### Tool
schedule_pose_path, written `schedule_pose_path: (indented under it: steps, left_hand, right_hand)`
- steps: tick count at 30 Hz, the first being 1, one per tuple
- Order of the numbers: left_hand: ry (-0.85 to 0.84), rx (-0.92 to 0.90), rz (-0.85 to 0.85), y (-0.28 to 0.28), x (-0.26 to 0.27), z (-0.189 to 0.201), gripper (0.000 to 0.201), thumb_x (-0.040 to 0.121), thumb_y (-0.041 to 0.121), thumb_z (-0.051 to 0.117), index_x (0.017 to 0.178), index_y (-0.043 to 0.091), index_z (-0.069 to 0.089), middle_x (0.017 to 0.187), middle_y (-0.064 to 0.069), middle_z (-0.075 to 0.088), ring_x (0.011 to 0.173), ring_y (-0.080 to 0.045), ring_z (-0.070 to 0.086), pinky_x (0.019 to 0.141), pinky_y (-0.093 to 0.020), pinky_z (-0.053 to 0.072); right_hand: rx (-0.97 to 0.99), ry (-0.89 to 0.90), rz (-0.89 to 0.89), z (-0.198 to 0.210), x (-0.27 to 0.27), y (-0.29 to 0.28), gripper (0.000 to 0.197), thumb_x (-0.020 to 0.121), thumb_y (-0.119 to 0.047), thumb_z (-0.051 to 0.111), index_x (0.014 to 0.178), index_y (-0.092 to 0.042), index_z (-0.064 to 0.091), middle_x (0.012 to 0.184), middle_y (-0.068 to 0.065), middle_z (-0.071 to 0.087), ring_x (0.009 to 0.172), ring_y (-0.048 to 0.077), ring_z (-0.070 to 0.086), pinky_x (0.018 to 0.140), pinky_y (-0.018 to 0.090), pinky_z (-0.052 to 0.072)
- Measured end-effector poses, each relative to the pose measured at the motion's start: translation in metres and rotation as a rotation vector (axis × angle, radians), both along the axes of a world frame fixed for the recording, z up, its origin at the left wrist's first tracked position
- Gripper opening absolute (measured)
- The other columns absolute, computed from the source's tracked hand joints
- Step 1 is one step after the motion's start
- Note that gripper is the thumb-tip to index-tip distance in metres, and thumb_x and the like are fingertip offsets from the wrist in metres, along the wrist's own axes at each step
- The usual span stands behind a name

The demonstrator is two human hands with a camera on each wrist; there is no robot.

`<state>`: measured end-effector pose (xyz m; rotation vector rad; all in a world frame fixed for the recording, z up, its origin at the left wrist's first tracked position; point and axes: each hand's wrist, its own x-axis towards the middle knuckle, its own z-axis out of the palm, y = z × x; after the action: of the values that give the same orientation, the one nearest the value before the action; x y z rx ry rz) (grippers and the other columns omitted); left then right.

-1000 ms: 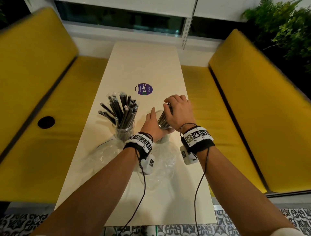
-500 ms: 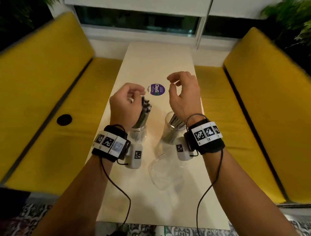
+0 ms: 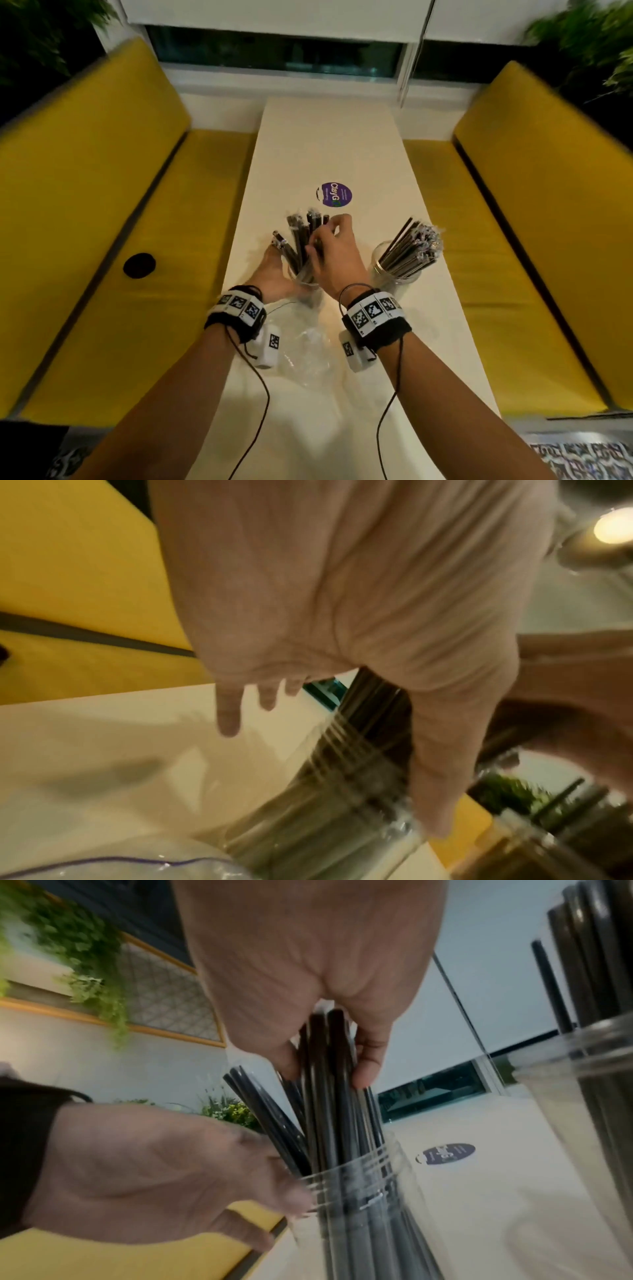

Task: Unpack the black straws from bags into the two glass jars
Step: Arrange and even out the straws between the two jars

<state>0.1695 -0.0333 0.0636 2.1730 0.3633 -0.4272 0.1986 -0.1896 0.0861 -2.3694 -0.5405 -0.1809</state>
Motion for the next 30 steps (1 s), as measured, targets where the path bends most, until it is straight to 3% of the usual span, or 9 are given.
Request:
schedule_pose_path:
  steps: [3,5,8,12,18,21,23,27,30]
  left_hand:
    - [-0.103,-0.088,0.030,-0.009,0.006,-0.005,0.086,0.073,0.028,0.093,0.147,0.022,0.049,0.140,-0.004,0.062,0.129,-0.027,0.056,0.110,-0.040,0.044]
    - [-0.141,-0.102,0.001,-0.013,0.006,-0.006,0.071,0.077,0.032,0.090,0.139,0.028,0.056,0.131,0.000,0.068,0.121,-0.026,0.061,0.110,-0.045,0.048]
    - [-0.206,-0.142,-0.080,-0.013,0.006,-0.007,0.051,0.074,0.028,0.089,0.118,0.038,0.066,0.117,0.008,0.074,0.112,-0.018,0.068,0.105,-0.046,0.054]
    - [-0.223,-0.165,-0.115,-0.012,0.012,-0.010,0.071,0.069,0.033,0.092,0.133,0.026,0.064,0.126,0.007,0.073,0.118,-0.015,0.067,0.108,-0.042,0.053]
    - [-0.176,-0.139,-0.091,-0.014,0.018,-0.017,0.065,0.079,0.020,0.091,0.136,0.016,0.061,0.127,0.005,0.065,0.120,-0.016,0.061,0.098,-0.029,0.042]
    - [-0.128,-0.136,-0.053,-0.014,0.019,-0.020,0.069,0.078,0.021,0.092,0.136,0.020,0.056,0.127,0.005,0.063,0.120,-0.016,0.061,0.100,-0.030,0.042]
    - [-0.120,-0.142,-0.045,-0.014,0.018,-0.021,0.077,0.074,0.026,0.093,0.139,0.023,0.052,0.131,0.007,0.062,0.125,-0.016,0.060,0.105,-0.034,0.045]
    - [-0.115,-0.116,-0.067,-0.014,0.019,-0.021,0.093,0.080,0.031,0.090,0.155,0.021,0.038,0.144,0.009,0.049,0.134,-0.014,0.048,0.115,-0.038,0.037]
    - [-0.107,-0.105,-0.053,-0.016,0.017,-0.016,0.095,0.082,0.033,0.089,0.157,0.018,0.033,0.148,0.002,0.049,0.137,-0.018,0.046,0.117,-0.036,0.035]
  right_hand:
    - [0.125,-0.041,-0.099,0.009,0.003,0.000,0.011,0.099,-0.011,0.062,0.107,-0.003,0.063,0.124,0.012,0.043,0.091,0.023,0.056,0.093,0.040,0.058]
    - [0.152,-0.091,-0.197,0.015,0.002,-0.003,0.023,0.101,-0.026,0.057,0.113,-0.007,0.061,0.124,0.010,0.045,0.101,0.024,0.054,0.097,0.044,0.054]
    - [-0.243,-0.054,-0.254,0.016,-0.008,-0.007,0.061,0.094,-0.067,0.043,0.131,-0.019,0.054,0.130,0.009,0.047,0.113,0.030,0.048,0.096,0.049,0.047]
    - [-0.107,-0.090,-0.271,0.022,0.004,-0.014,0.061,0.090,-0.070,0.053,0.138,-0.033,0.048,0.136,0.007,0.042,0.119,0.029,0.045,0.094,0.041,0.044]
    - [-0.081,0.068,0.000,0.022,0.022,-0.007,0.018,0.096,-0.010,0.067,0.113,-0.003,0.066,0.129,0.013,0.046,0.098,0.034,0.065,0.096,0.045,0.057]
    - [0.066,-0.042,-0.106,0.026,0.021,-0.013,0.023,0.097,-0.019,0.066,0.116,-0.010,0.059,0.132,0.010,0.042,0.090,0.030,0.067,0.083,0.045,0.062]
    - [-0.089,0.006,-0.065,0.020,0.012,-0.015,0.037,0.097,-0.034,0.065,0.126,-0.014,0.050,0.139,0.008,0.035,0.085,0.032,0.068,0.075,0.046,0.062]
    - [-0.159,-0.074,-0.126,0.027,0.013,-0.020,0.056,0.097,-0.063,0.050,0.136,-0.022,0.049,0.142,0.009,0.041,0.110,0.035,0.059,0.092,0.049,0.052]
    - [-0.158,-0.057,-0.058,0.033,0.030,-0.011,0.054,0.094,-0.058,0.057,0.140,-0.029,0.051,0.142,0.010,0.044,0.120,0.035,0.049,0.096,0.047,0.048]
